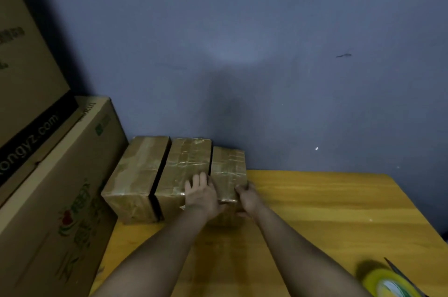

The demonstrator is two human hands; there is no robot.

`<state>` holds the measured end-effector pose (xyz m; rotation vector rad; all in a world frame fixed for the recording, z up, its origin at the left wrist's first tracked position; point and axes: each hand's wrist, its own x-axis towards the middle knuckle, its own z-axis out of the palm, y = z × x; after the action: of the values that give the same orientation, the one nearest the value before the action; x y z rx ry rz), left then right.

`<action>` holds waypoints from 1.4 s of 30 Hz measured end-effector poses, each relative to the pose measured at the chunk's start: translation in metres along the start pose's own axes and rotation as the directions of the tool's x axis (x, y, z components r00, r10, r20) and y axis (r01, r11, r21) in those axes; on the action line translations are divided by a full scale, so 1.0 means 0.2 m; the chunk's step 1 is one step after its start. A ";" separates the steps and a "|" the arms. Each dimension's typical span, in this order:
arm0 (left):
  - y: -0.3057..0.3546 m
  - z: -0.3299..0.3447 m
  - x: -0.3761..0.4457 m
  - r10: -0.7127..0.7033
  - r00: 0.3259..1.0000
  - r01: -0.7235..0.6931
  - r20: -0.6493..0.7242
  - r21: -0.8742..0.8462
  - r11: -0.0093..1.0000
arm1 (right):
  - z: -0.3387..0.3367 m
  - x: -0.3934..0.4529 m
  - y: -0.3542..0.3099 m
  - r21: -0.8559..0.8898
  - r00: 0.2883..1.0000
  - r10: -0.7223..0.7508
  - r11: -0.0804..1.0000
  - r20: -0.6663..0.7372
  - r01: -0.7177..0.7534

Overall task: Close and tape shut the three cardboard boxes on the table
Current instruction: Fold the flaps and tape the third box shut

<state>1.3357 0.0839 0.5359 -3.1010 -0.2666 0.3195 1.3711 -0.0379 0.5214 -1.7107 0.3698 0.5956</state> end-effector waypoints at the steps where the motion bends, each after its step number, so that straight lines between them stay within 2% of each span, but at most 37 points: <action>1: -0.01 0.02 0.01 0.019 1.000 -0.019 0.004 0.035 0.999 | 0.01 0.01 0.01 0.005 1.000 0.002 1.000 -0.005 -0.002; 5: -0.02 0.09 0.06 0.137 0.990 -0.138 0.013 0.102 0.985 | 0.05 0.08 0.03 0.006 0.998 -0.058 0.998 -0.020 0.059; 9: -0.03 0.11 0.10 0.136 0.991 -0.135 -0.005 0.108 0.985 | 0.09 0.15 0.06 -0.128 0.977 -0.192 0.975 -0.091 0.180; 18: -0.05 0.08 0.18 0.205 0.977 -0.198 -0.053 0.120 0.973 | 0.09 0.28 0.03 -0.237 0.968 -0.191 0.960 -0.163 0.150; 25: 0.00 0.09 0.20 0.166 0.986 -0.164 -0.016 0.101 0.981 | 0.06 0.29 0.03 -0.293 0.977 -0.184 0.945 -0.106 0.146; 28: 0.02 0.07 0.16 0.219 0.965 -0.223 -0.145 -0.013 0.975 | 0.03 0.24 0.02 -0.516 0.977 -0.198 0.847 -0.077 0.131; 30: 0.05 0.05 0.12 0.280 0.922 -0.300 -0.267 -0.037 0.953 | -0.03 0.19 0.02 -0.717 0.953 -0.284 0.685 -0.103 0.126; 33: 0.14 0.02 0.07 0.297 0.890 -0.342 -0.345 -0.075 0.937 | -0.15 0.12 0.02 -0.853 0.911 -0.403 0.504 -0.090 0.139; 35: 0.23 -0.02 0.04 0.216 0.921 -0.291 -0.324 -0.203 0.935 | -0.26 0.09 0.03 -0.886 0.908 -0.412 0.446 -0.076 0.128; 37: 0.32 -0.04 0.02 0.188 0.953 -0.259 -0.236 -0.317 0.913 | -0.38 0.05 0.05 -0.907 0.907 -0.413 0.410 -0.087 0.100; 39: 0.42 -0.03 0.01 0.249 0.962 -0.274 -0.115 -0.331 0.903 | -0.49 0.02 0.10 -0.918 0.903 -0.417 0.390 -0.103 0.075; 42: 0.62 0.00 -0.03 0.364 0.929 -0.322 0.068 -0.340 0.884 | -0.72 -0.03 0.21 -0.915 0.904 -0.407 0.402 -0.135 0.045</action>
<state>1.3511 -0.0385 0.5328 -3.4511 0.2702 0.5360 1.3706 -0.1870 0.5119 -2.9087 -0.0115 0.2528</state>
